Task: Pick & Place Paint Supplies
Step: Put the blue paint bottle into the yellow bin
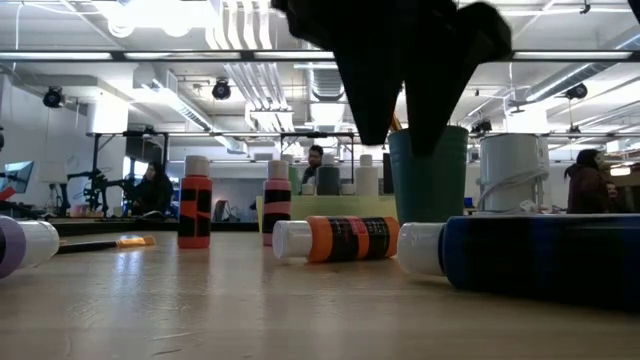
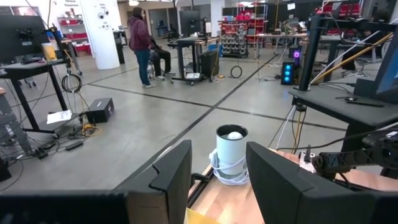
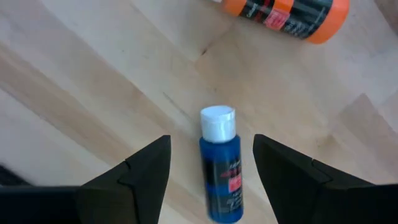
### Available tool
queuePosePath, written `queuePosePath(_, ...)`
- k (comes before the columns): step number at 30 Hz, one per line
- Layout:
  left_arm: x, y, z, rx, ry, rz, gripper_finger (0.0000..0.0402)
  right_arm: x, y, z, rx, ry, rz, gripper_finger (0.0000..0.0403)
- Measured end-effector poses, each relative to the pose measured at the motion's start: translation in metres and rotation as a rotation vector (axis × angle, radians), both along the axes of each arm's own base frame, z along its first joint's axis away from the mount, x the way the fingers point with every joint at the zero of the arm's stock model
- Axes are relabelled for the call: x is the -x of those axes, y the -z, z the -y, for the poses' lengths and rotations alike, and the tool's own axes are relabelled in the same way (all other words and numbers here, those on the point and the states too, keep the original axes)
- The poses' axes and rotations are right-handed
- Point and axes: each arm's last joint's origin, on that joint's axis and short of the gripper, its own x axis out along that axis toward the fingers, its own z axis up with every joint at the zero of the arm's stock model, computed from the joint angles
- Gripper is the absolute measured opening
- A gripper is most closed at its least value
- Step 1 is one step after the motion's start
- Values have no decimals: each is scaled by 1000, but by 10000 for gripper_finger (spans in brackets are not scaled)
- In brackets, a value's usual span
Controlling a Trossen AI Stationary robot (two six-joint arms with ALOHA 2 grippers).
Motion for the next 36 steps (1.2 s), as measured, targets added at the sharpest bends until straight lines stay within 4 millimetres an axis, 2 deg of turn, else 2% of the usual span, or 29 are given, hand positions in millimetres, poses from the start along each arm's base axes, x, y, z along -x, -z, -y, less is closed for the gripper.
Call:
queuePosePath(17,0,0,0,0,0,0,158,-1,16,5,-52,-58,-63,208)
queuePosePath(23,0,0,0,0,0,0,158,-2,34,7,-58,-56,-65,212)
queuePosePath(27,0,0,0,0,0,0,158,-2,46,7,-72,-67,-64,202)
queuePosePath(36,0,0,0,0,0,0,158,-1,58,11,-77,-70,-77,162)
